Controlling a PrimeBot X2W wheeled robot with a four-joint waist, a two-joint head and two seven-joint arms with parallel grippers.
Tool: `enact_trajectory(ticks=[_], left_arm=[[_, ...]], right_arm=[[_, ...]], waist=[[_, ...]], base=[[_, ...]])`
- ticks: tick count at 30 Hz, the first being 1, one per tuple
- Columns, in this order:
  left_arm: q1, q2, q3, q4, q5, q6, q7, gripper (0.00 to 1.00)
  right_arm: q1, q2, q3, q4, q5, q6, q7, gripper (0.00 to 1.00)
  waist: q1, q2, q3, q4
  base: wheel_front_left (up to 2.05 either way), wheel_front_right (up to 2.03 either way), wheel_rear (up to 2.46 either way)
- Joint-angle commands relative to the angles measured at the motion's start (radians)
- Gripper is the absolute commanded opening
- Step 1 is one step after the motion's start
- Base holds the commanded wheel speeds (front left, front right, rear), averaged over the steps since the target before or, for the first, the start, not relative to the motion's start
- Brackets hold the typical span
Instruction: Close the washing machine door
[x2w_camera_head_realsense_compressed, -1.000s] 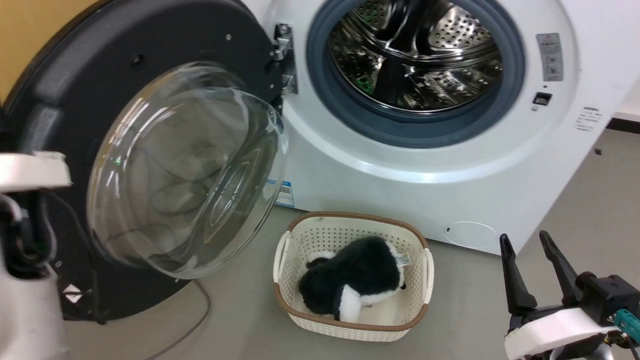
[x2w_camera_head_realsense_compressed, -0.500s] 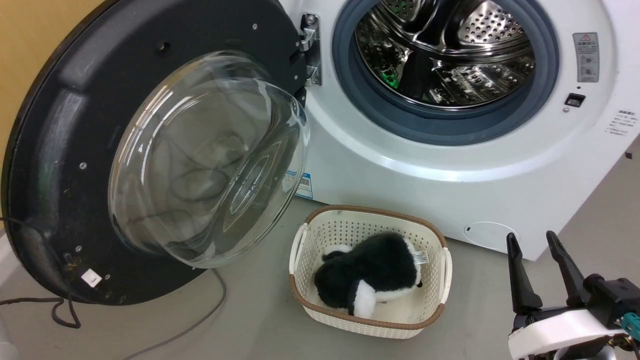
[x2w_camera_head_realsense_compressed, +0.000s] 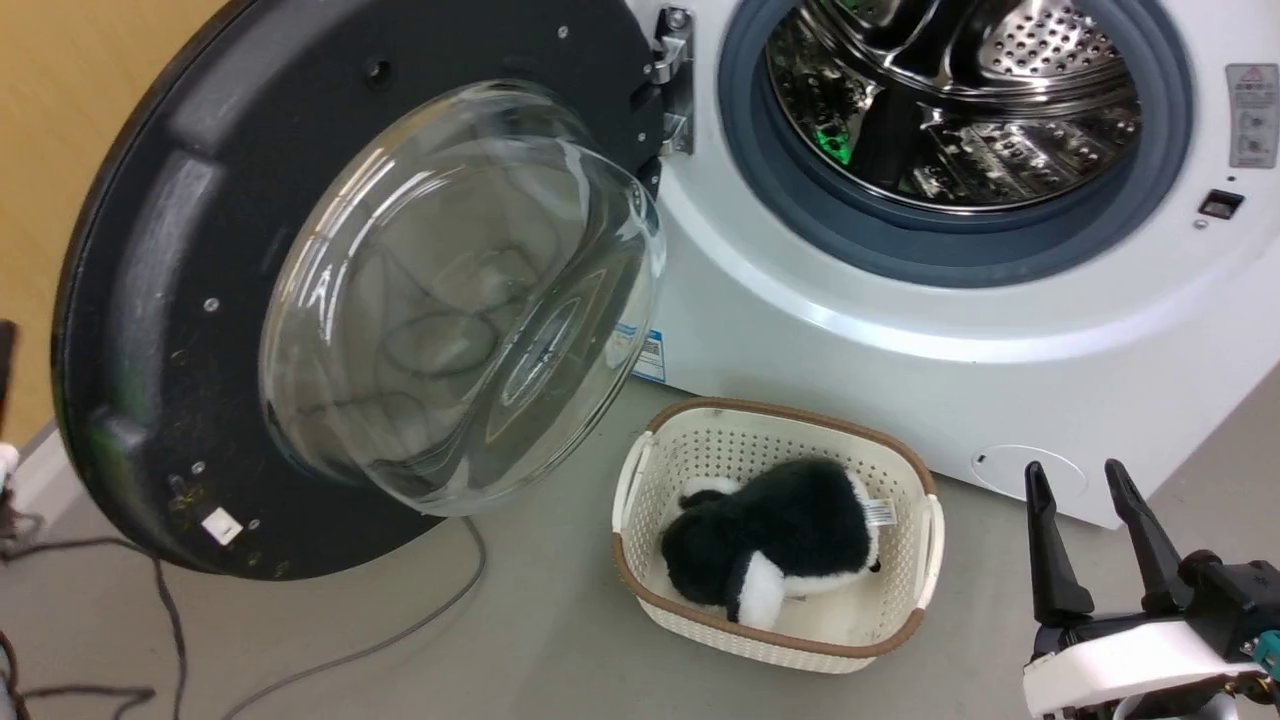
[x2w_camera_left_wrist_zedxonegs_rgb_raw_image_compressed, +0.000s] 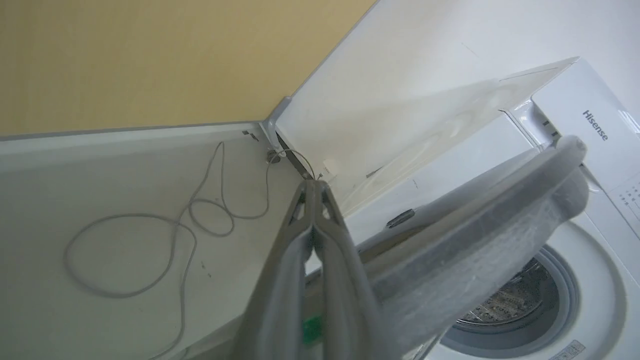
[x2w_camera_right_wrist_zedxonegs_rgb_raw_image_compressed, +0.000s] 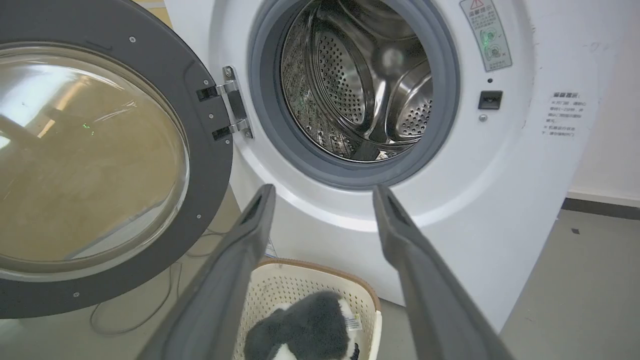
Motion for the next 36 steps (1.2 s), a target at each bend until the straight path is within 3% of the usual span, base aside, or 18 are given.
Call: enact_trajectory(ticks=[1, 11, 21, 31, 36], left_arm=[[0.03, 0.0, -0.005, -0.02, -0.043, -0.007, 0.024, 0.0], [0.148, 0.011, -0.083, -0.108, -0.214, -0.018, 0.124, 0.0], [0.264, 0.025, -0.228, -0.272, -0.359, -0.029, 0.2, 0.0], [0.389, 0.017, -0.463, -0.503, -0.481, -0.04, 0.222, 0.0], [0.401, -0.001, -0.636, -0.554, -0.447, -0.04, 0.198, 0.0]], right_arm=[[-0.014, 0.003, -0.001, 0.005, 0.013, 0.001, -0.011, 1.0], [-0.01, 0.003, -0.005, 0.012, 0.034, 0.001, -0.032, 1.0], [-0.012, 0.003, -0.013, 0.018, 0.062, 0.001, -0.053, 1.0], [-0.005, 0.004, -0.031, 0.025, 0.088, 0.001, -0.073, 1.0], [-0.017, 0.004, -0.022, 0.02, 0.079, 0.001, -0.073, 1.0]], waist=[[-0.0001, 0.0, 0.0, 0.008], [-0.0001, 0.0, 0.001, 0.048], [-0.0001, 0.0, 0.004, 0.084], [-0.0001, 0.0, -0.009, 0.116], [-0.0001, 0.0, -0.017, 0.083]], base=[[0.0, 0.0, 0.0], [0.0, 0.0, 0.0], [0.0, 0.0, 0.0], [0.0, 0.0, 0.0], [0.0, 0.0, 0.0]])
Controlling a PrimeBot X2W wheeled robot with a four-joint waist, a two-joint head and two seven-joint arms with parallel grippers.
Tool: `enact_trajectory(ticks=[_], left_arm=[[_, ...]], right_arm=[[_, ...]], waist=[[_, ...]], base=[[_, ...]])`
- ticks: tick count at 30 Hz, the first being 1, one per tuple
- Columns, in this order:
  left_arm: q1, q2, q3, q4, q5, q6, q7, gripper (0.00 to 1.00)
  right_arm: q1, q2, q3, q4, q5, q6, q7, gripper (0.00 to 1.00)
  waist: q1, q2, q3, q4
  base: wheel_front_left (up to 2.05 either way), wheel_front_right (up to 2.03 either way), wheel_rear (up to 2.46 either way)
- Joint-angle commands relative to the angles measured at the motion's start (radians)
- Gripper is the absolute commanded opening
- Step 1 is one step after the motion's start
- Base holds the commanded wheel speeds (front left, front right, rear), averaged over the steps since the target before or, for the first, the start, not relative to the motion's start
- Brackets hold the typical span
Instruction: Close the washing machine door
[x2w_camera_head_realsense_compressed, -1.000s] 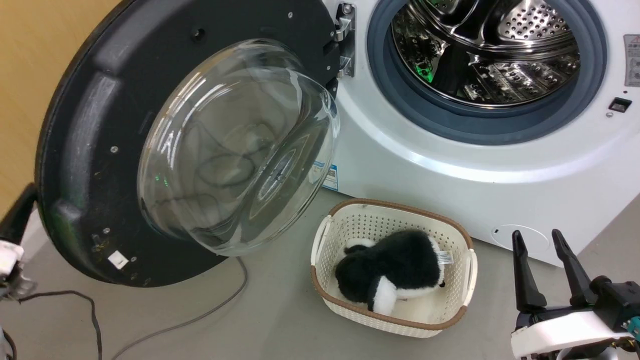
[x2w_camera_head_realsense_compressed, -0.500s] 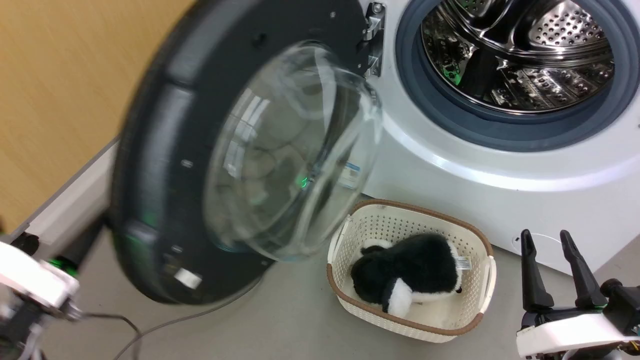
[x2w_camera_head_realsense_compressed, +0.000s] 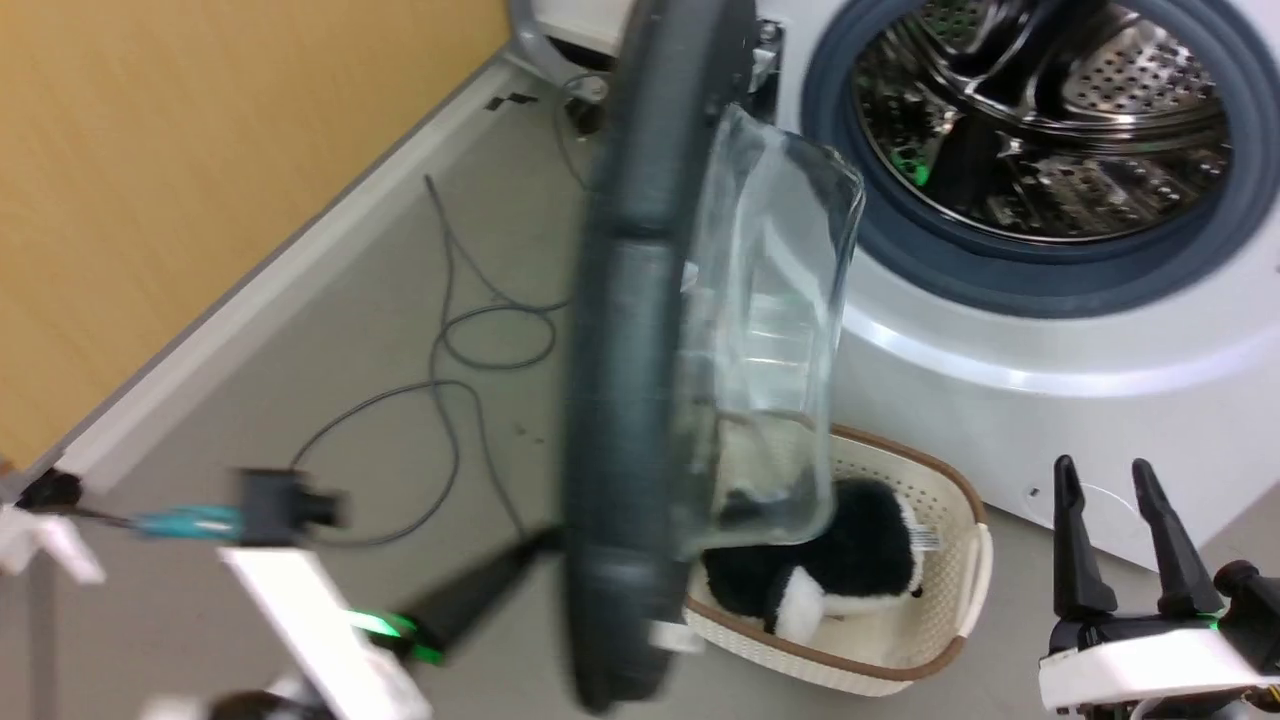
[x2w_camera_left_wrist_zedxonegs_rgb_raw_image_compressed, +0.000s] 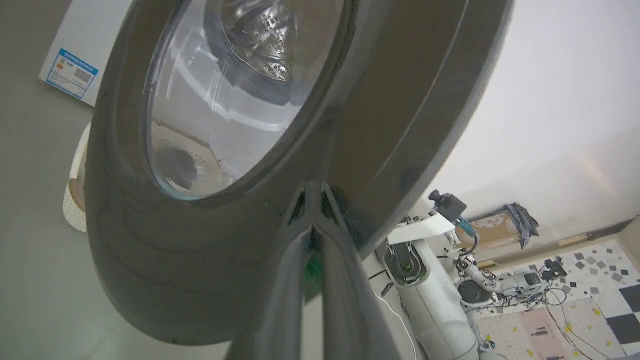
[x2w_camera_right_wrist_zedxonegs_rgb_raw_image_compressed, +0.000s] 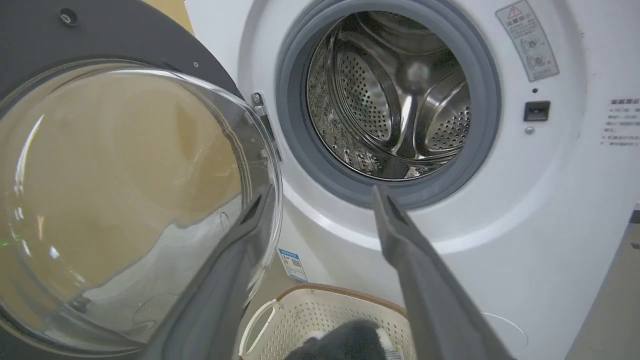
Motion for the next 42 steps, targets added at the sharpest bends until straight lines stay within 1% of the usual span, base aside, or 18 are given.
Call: enact_trajectory(ticks=[1, 7, 10, 13, 15, 17, 22, 26, 31, 35, 39, 42], left_arm=[[0.008, -0.022, -0.07, -0.011, 0.016, -0.006, -0.022, 0.0], [-0.037, -0.063, -0.284, 0.028, 0.058, -0.006, -0.097, 0.0], [-0.075, -0.093, -0.358, 0.069, 0.063, -0.006, -0.166, 0.0], [-0.123, -0.123, -0.409, 0.121, 0.064, -0.006, -0.254, 0.0], [-0.162, -0.132, -0.447, 0.153, 0.082, -0.006, -0.318, 0.0], [-0.195, -0.142, -0.492, 0.182, 0.069, -0.006, -0.363, 0.0], [-0.281, -0.152, -0.578, 0.255, 0.036, -0.006, -0.455, 0.0], [-0.344, -0.152, -0.63, 0.305, 0.016, -0.006, -0.523, 0.0], [-0.413, -0.145, -0.704, 0.36, 0.009, -0.006, -0.593, 0.0], [-0.441, -0.118, -0.759, 0.365, -0.01, -0.006, -0.633, 0.0], [-0.445, -0.069, -0.793, 0.335, -0.032, -0.006, -0.676, 0.0], [-0.437, -0.012, -0.793, 0.316, -0.016, -0.006, -0.743, 0.0]], right_arm=[[-0.018, 0.002, 0.0, -0.003, -0.002, 0.001, -0.005, 1.0], [-0.031, 0.002, 0.002, -0.01, -0.013, 0.001, -0.005, 1.0], [-0.037, 0.002, 0.002, -0.01, -0.018, 0.001, -0.005, 1.0], [-0.044, 0.002, -0.001, -0.012, -0.02, 0.001, -0.005, 1.0], [-0.05, 0.002, -0.002, -0.013, -0.022, 0.001, -0.005, 1.0], [-0.054, 0.002, -0.006, -0.013, -0.023, 0.001, -0.005, 1.0], [-0.068, 0.002, -0.01, -0.016, -0.025, 0.001, -0.005, 1.0], [-0.075, 0.002, -0.017, -0.016, -0.022, 0.001, -0.005, 1.0], [-0.081, 0.002, -0.017, -0.017, -0.02, 0.001, -0.005, 1.0], [-0.08, 0.002, -0.019, -0.015, -0.017, 0.001, -0.005, 1.0], [-0.072, 0.002, -0.018, -0.012, -0.018, 0.001, -0.005, 1.0], [-0.068, 0.002, -0.02, -0.018, -0.016, 0.001, -0.005, 1.0]], waist=[[0.0, 0.0, -0.003, -0.024], [0.0, 0.0, 0.008, -0.097], [0.0, 0.0, 0.019, -0.146], [0.0, 0.0, 0.032, -0.198], [0.0, 0.0, 0.041, -0.236], [0.0, 0.0, 0.049, -0.272], [0.0, 0.0, 0.077, -0.352], [0.0, 0.0, 0.098, -0.394], [0.0, 0.0, 0.112, -0.412], [0.0, 0.0, 0.107, -0.411], [0.0, 0.0, 0.083, -0.402], [0.0, 0.0, 0.064, -0.393]], base=[[0.0, 0.0, 0.0], [0.0, 0.0, 0.0], [0.0, 0.0, 0.0], [0.0, 0.0, 0.0], [0.0, 0.0, 0.0], [0.0, 0.0, 0.0], [0.0, 0.0, 0.0], [0.0, 0.0, 0.0], [0.0, 0.0, 0.0], [0.0, 0.0, 0.0], [0.0, 0.0, 0.0], [0.0, 0.0, 0.0]])
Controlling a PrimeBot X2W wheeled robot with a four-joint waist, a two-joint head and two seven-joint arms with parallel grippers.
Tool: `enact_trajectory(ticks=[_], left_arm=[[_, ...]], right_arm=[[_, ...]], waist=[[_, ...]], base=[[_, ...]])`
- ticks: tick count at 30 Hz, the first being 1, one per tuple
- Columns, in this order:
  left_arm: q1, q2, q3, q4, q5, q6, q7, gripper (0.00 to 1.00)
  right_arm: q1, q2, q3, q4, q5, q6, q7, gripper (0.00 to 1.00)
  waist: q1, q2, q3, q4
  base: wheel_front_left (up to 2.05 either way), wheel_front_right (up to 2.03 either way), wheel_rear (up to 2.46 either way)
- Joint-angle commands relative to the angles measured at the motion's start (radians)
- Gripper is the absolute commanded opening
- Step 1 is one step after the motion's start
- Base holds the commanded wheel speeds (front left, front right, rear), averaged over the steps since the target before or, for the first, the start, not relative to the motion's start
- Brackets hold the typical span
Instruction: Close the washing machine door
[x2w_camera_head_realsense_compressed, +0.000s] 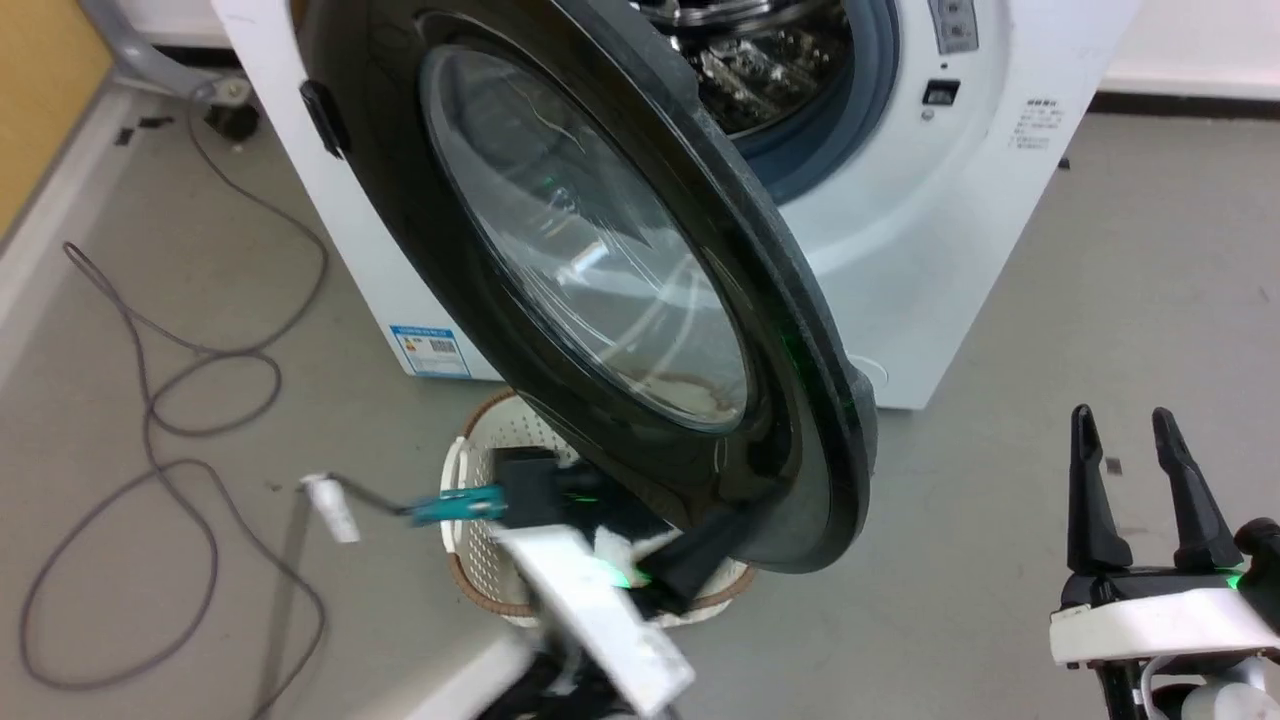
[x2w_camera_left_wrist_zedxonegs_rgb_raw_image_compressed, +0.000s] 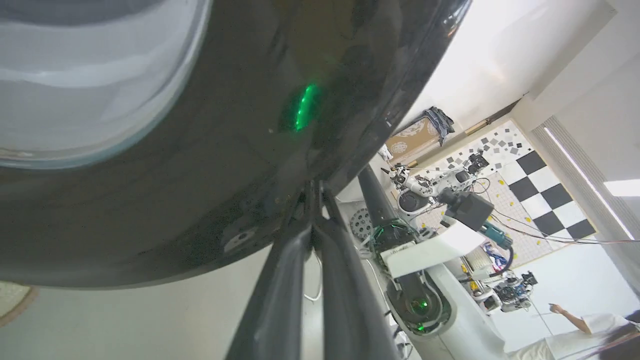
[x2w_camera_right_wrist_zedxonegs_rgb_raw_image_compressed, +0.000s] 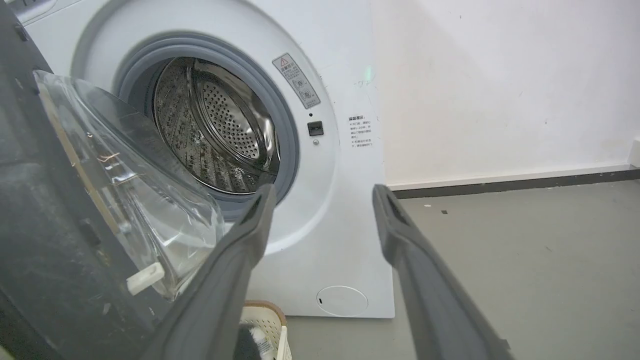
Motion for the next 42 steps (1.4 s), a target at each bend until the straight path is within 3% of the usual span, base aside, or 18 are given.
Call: enact_trajectory(ticks=[1, 6, 8, 11, 14, 17, 18, 19, 22, 26, 34, 35, 36, 42], left_arm=[[-0.001, 0.038, 0.002, 0.002, 0.032, -0.005, -0.042, 0.0], [-0.012, 0.141, 0.047, 0.077, 0.257, 0.012, -0.162, 0.0], [-0.018, 0.157, 0.102, 0.097, 0.394, 0.085, -0.171, 0.0], [0.011, 0.133, 0.28, 0.049, 0.607, 0.232, -0.172, 0.0], [0.069, 0.128, 0.392, -0.009, 0.819, 0.358, -0.172, 0.0], [0.115, 0.124, 0.446, -0.047, 0.925, 0.427, -0.172, 0.0], [0.163, 0.11, 0.506, -0.086, 0.994, 0.489, -0.172, 0.25], [0.189, 0.105, 0.535, -0.099, 1.028, 0.521, -0.172, 1.0], [0.269, 0.074, 0.611, -0.144, 1.099, 0.588, -0.172, 1.0], [0.371, 0.02, 0.685, -0.188, 1.144, 0.603, -0.172, 1.0], [0.49, -0.071, 0.755, -0.172, 1.216, 0.55, -0.172, 1.0], [0.498, -0.081, 0.759, -0.159, 1.226, 0.54, -0.172, 1.0], [0.502, -0.091, 0.764, -0.15, 1.235, 0.531, -0.172, 1.0], [0.507, -0.146, 0.777, -0.104, 1.262, 0.449, -0.172, 1.0]], right_arm=[[-0.001, 0.001, -0.003, -0.009, 0.004, 0.001, -0.004, 1.0], [0.003, 0.001, -0.021, -0.046, 0.003, 0.001, -0.004, 1.0], [0.0, 0.001, -0.031, -0.066, 0.001, 0.001, -0.004, 1.0], [-0.01, 0.001, -0.044, -0.101, -0.008, 0.001, -0.004, 1.0], [-0.031, 0.001, -0.051, -0.135, -0.016, 0.001, -0.004, 1.0], [-0.048, 0.001, -0.052, -0.161, -0.023, 0.001, -0.004, 1.0], [-0.068, 0.001, -0.049, -0.188, -0.023, 0.001, -0.004, 1.0], [-0.078, 0.001, -0.042, -0.205, -0.019, 0.001, -0.004, 1.0], [-0.107, 0.001, -0.015, -0.254, -0.018, 0.001, -0.004, 1.0], [-0.137, 0.001, 0.034, -0.316, 0.03, 0.001, -0.004, 1.0], [-0.162, -0.024, 0.244, -0.412, 0.041, 0.001, -0.004, 1.0], [-0.163, -0.037, 0.275, -0.418, 0.04, 0.001, -0.004, 0.63], [-0.161, -0.049, 0.303, -0.421, 0.04, 0.001, -0.004, 0.0], [-0.131, -0.145, 0.489, -0.371, 0.017, 0.001, -0.004, 0.0]], waist=[[0.0, 0.0, -0.015, 0.009], [0.0, 0.0, -0.039, 0.031], [0.0, 0.0, -0.045, 0.041], [0.0, 0.0, -0.049, 0.058], [0.0, 0.0, -0.052, 0.068], [0.0, 0.0, -0.055, 0.073], [0.0, 0.0, -0.058, 0.078], [0.0, 0.0, -0.059, 0.081], [0.0, 0.0, -0.061, 0.086], [0.0, 0.0, -0.063, 0.095], [0.0, 0.0, -0.062, 0.113], [0.0, 0.0, -0.063, 0.115], [0.0, 0.0, -0.063, 0.118], [0.0, 0.0, -0.062, 0.125]], base=[[0.0, 0.0, 0.0], [0.0, 0.0, 0.0], [0.0, 0.0, 0.0], [0.0, 0.0, 0.0], [0.0, 0.0, 0.0], [0.0, 0.0, 0.0], [0.0, 0.0, 0.0], [0.0, 0.0, 0.0], [0.0, 0.0, 0.0], [0.0, 0.0, 0.0], [0.0, 0.0, 0.0], [0.0, 0.0, 0.0], [0.0, 0.0, 0.0], [0.0, 0.0, 0.0]])
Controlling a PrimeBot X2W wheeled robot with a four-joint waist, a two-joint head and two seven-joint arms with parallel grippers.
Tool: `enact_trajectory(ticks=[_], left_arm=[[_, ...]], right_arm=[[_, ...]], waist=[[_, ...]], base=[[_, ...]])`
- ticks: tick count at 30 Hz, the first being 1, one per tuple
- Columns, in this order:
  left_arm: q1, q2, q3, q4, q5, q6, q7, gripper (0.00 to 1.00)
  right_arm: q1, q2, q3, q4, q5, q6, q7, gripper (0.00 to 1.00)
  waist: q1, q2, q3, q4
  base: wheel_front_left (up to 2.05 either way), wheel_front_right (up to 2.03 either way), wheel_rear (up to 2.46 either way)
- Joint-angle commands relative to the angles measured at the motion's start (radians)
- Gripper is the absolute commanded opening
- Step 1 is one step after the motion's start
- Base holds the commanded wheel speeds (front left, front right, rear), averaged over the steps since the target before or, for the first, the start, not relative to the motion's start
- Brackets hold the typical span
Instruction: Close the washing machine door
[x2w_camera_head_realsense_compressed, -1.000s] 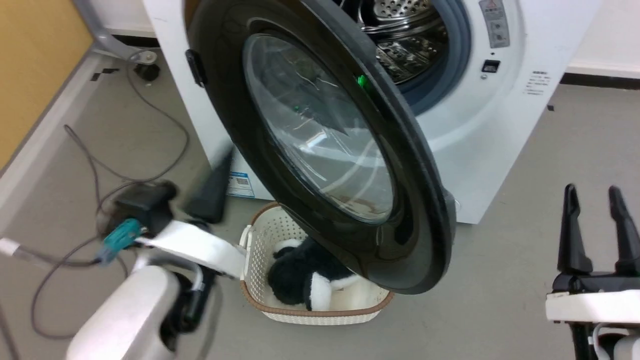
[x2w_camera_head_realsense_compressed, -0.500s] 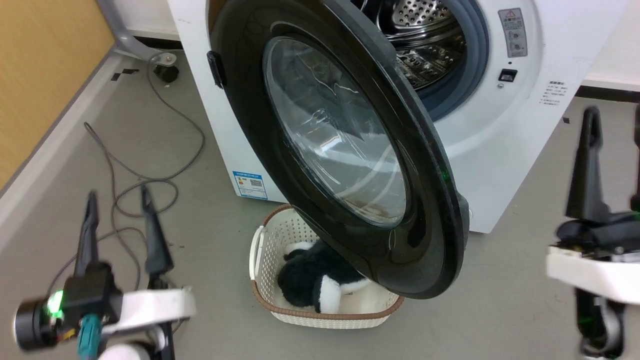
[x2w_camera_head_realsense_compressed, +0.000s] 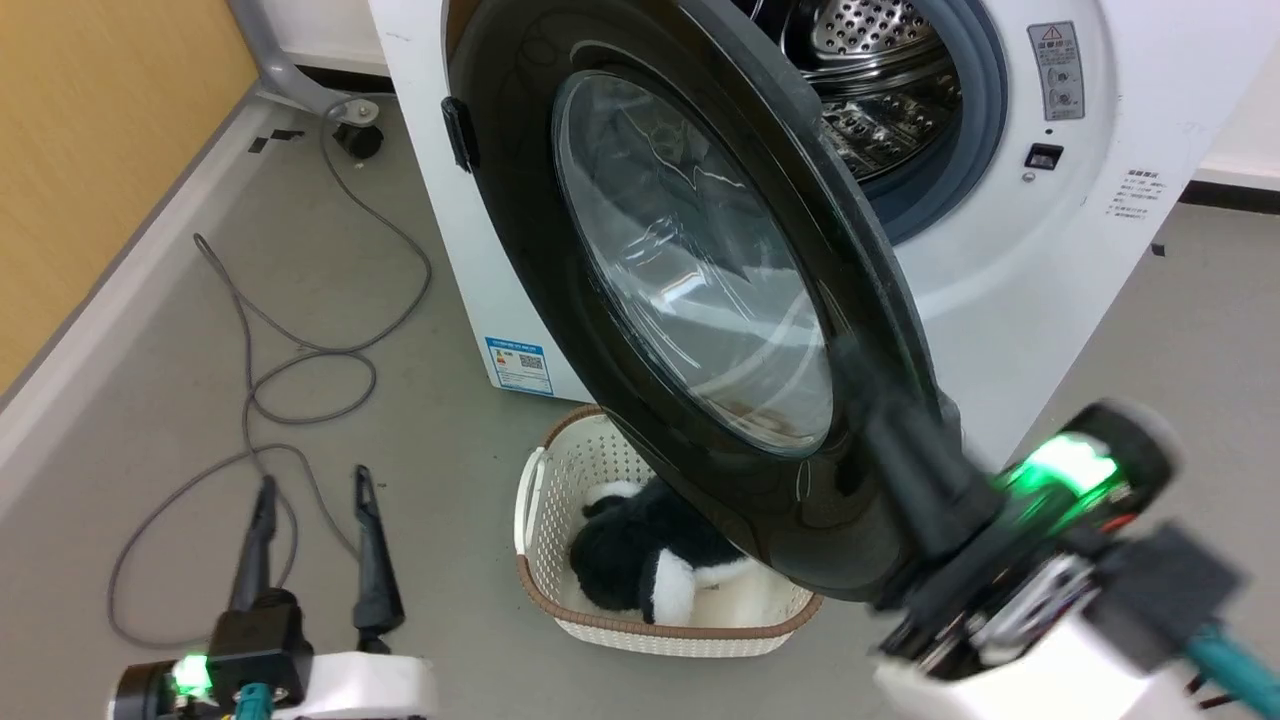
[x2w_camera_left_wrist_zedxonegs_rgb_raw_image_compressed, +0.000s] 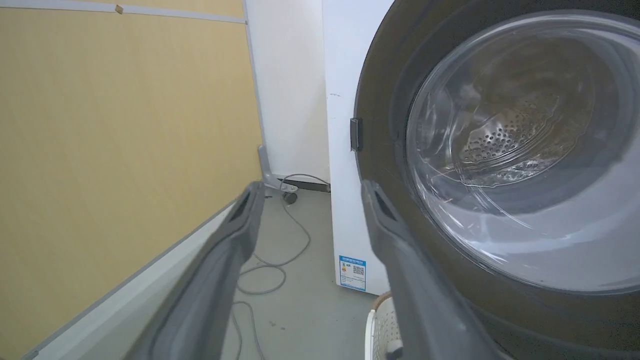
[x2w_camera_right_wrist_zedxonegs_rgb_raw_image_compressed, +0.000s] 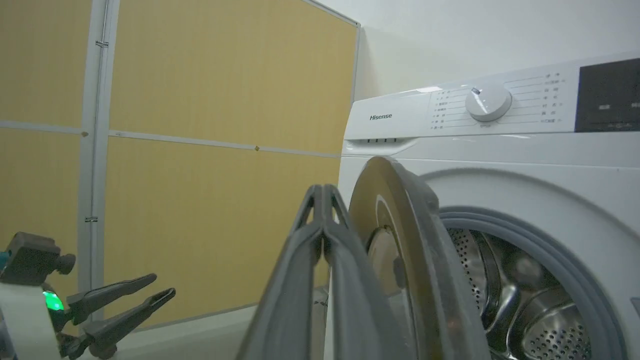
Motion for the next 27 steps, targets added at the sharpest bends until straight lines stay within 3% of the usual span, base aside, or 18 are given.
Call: enact_trajectory(ticks=[1, 11, 18, 27], left_arm=[[0.001, -0.012, 0.004, 0.014, 0.016, -0.027, -0.004, 1.0], [-0.017, -0.062, 0.047, 0.02, 0.057, -0.08, -0.004, 1.0], [-0.036, -0.088, 0.067, 0.012, 0.078, -0.105, -0.004, 1.0], [-0.072, -0.11, 0.074, 0.002, 0.095, -0.125, -0.004, 1.0]], right_arm=[[0.03, -0.015, 0.033, 0.035, 0.007, 0.001, -0.003, 0.0], [0.09, -0.09, 0.11, 0.188, -0.065, 0.001, -0.003, 0.0], [0.106, -0.113, 0.027, 0.286, -0.066, 0.001, -0.003, 0.0], [0.017, -0.094, -0.105, 0.387, -0.023, 0.001, -0.003, 0.0]], waist=[[0.0, -0.0001, 0.002, -0.001], [0.0, -0.0001, 0.021, -0.022], [0.0, -0.0001, 0.045, -0.041], [0.0, -0.0001, 0.104, -0.058]], base=[[0.0, 0.0, 0.0], [0.0, 0.0, 0.0], [0.0, 0.0, 0.0], [0.0, 0.0, 0.0]])
